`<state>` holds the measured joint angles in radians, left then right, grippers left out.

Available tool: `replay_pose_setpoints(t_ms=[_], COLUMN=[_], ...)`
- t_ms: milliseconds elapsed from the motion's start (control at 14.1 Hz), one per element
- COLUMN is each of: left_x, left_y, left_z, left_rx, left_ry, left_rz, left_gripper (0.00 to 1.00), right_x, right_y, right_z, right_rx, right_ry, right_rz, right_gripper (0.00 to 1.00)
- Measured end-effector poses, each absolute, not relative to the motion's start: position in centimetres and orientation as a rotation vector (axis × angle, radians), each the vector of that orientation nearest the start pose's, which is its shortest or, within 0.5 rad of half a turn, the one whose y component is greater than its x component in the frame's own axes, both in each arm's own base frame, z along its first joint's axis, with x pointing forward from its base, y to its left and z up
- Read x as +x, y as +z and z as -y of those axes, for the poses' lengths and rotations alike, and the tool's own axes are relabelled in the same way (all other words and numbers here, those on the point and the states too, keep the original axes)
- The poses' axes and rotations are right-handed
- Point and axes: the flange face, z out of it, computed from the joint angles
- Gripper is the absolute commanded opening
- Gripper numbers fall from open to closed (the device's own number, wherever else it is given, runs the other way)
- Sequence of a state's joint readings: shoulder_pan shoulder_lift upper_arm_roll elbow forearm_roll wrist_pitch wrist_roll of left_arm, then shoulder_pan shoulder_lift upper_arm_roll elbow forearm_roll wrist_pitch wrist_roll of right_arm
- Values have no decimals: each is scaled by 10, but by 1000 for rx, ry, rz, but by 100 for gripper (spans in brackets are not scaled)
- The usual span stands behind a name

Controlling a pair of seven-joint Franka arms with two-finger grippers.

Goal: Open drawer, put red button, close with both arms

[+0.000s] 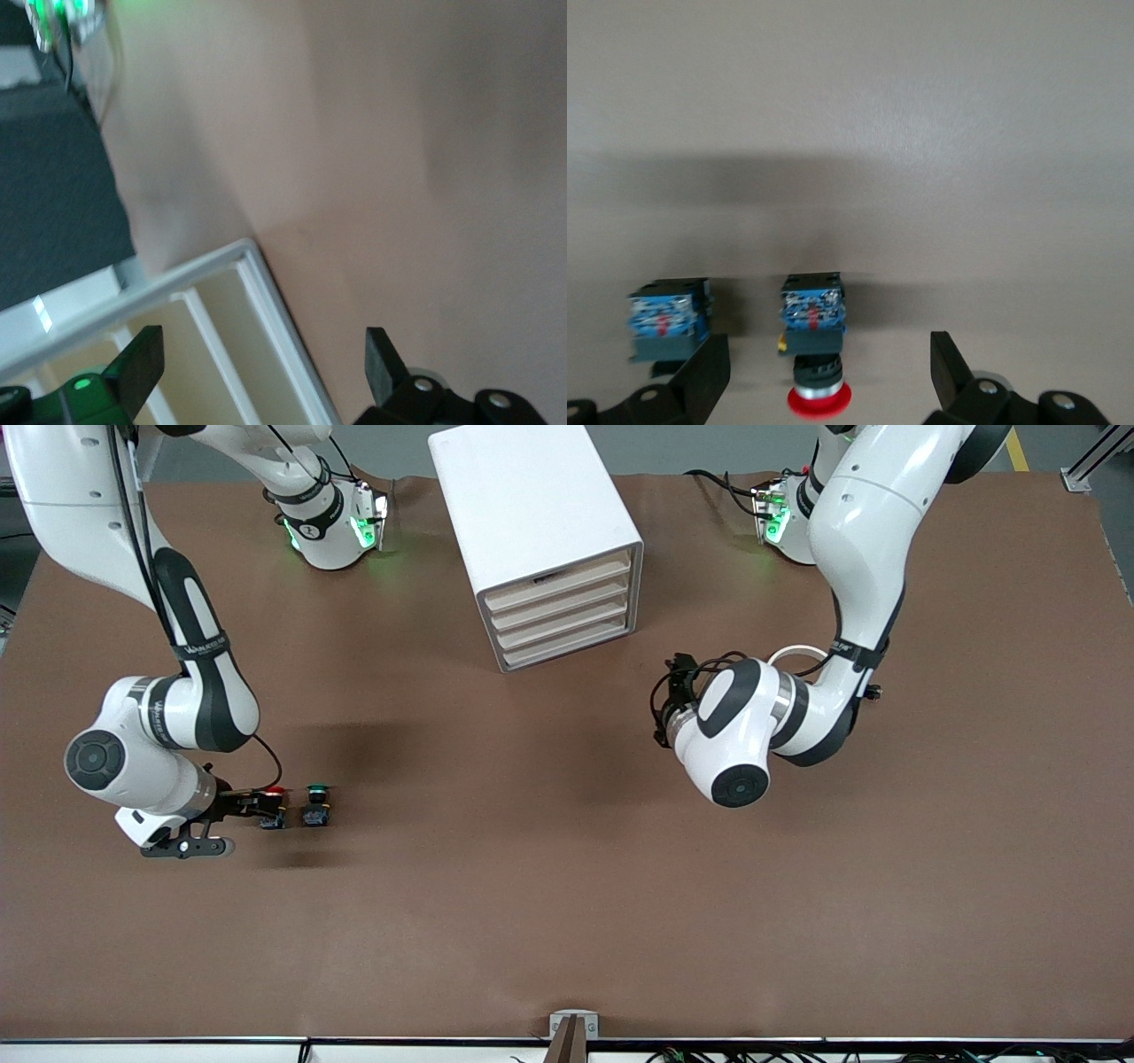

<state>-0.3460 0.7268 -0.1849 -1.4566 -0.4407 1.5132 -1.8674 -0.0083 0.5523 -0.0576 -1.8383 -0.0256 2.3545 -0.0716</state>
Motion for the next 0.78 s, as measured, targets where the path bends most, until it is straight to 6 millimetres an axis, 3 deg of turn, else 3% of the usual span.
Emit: replay_pose_setpoints(t_ms=[356,640,711,782], left_x=[534,513,502,491], left_y=[220,205,202,200], left_z=[369,392,404,417], left_rx=[-1581,-1412,-1392,-1374], left_ry=[1258,1252,1235,1227], left_rz=[1830,1822,1805,1790], left_gripper=[100,100,100,100], right_x=[638,638,638,637], right_y=[198,184,180,177], right_z=[37,35,35,35], right_rx=[-3166,-3165,-3166,-3166], right_ry=[103,92,88,91], right_rz=[-2,-1,-1,0], right_gripper=[100,100,96,80])
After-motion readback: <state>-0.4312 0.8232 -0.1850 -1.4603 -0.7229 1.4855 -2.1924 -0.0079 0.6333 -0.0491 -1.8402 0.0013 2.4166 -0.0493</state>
